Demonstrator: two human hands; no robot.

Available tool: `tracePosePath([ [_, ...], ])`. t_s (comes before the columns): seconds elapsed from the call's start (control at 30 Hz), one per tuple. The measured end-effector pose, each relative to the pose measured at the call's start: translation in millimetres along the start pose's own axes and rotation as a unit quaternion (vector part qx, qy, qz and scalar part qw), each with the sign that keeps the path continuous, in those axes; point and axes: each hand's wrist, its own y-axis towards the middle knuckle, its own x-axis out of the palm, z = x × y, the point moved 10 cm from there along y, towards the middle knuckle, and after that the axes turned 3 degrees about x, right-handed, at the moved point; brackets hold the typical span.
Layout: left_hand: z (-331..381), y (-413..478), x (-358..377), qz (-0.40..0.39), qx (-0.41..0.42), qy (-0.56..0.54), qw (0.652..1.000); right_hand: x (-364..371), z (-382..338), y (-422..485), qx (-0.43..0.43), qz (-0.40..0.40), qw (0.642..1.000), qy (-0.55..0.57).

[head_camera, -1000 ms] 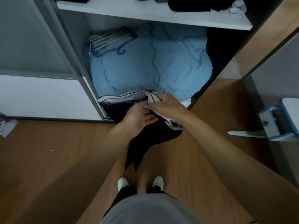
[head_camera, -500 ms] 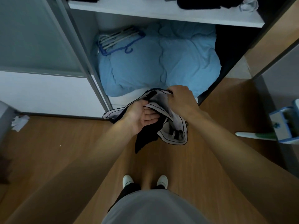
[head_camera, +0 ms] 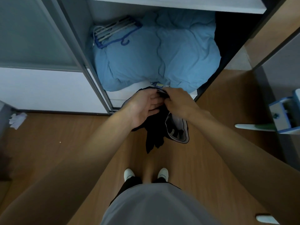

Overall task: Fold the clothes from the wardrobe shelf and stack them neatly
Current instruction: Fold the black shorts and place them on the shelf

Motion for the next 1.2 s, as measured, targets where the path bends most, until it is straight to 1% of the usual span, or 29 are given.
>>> tracePosePath([
  [0.07,16,-7,-1,-0.008,0.034,0.057,0.998,-2,12,3,0.016,-0.007,1.000,0.013],
  [0.1,28,-10,-6,0.009,0.077,0.104,0.992,-3,16,4,0.016,-0.011,1.000,0.007],
  [0.13,42,-12,-13,0.042,0.134,0.179,0.974,-3,16,3,0.011,-0.017,1.000,-0.003],
  [0.17,57,-15,-19,0.078,0.192,0.285,0.936,-2,15,2,0.003,-0.024,1.000,-0.009],
  [0.2,66,-16,-18,0.094,0.229,0.400,0.883,-1,11,2,-0.006,-0.029,1.000,-0.009],
  [0.23,62,-11,-15,0.079,0.225,0.487,0.840,1,6,1,-0.015,-0.032,0.999,-0.004],
  [0.3,32,6,-10,0.015,0.131,0.587,0.799,4,-3,3,-0.024,-0.039,0.999,0.004],
  [0.33,18,15,-10,0.002,0.091,0.624,0.776,5,-6,4,-0.027,-0.046,0.999,0.008],
  [0.37,9,25,-10,0.010,0.069,0.657,0.750,6,-9,5,-0.029,-0.051,0.998,0.011],
  [0.4,7,33,-11,0.033,0.066,0.676,0.733,5,-10,5,-0.029,-0.053,0.998,0.014],
  [0.43,10,38,-11,0.060,0.071,0.680,0.727,5,-8,4,-0.025,-0.053,0.998,0.016],
  [0.5,19,43,-11,0.098,0.096,0.673,0.727,4,-1,0,-0.014,-0.049,0.998,0.026],
  [0.63,28,47,-8,0.102,0.139,0.678,0.714,13,13,-9,0.024,-0.041,0.996,0.074],
  [0.67,30,46,-9,0.102,0.148,0.672,0.718,18,17,-12,0.032,-0.050,0.995,0.074],
  [0.77,43,42,-18,0.119,0.173,0.656,0.725,40,39,-21,0.061,-0.125,0.988,0.061],
  [0.8,46,41,-23,0.124,0.176,0.656,0.724,43,49,-23,0.074,-0.136,0.986,0.056],
  [0.87,49,41,-33,0.130,0.172,0.661,0.719,36,65,-22,0.092,-0.109,0.989,0.039],
  [0.93,47,42,-43,0.138,0.151,0.665,0.718,20,69,-18,0.087,-0.035,0.995,0.035],
  [0.97,45,43,-48,0.144,0.135,0.656,0.728,11,68,-16,0.085,0.007,0.995,0.044],
  [1.0,42,44,-54,0.148,0.122,0.633,0.750,3,67,-16,0.084,0.050,0.993,0.060],
  [1.07,37,46,-64,0.156,0.100,0.542,0.820,-6,67,-20,0.074,0.120,0.984,0.107],
  [1.1,35,47,-69,0.163,0.090,0.487,0.853,-8,66,-24,0.063,0.141,0.979,0.131],
  [1.13,34,47,-73,0.170,0.087,0.439,0.878,-8,64,-28,0.049,0.152,0.977,0.145],
  [1.2,35,47,-76,0.180,0.096,0.376,0.904,-3,60,-35,0.011,0.155,0.977,0.149],
])
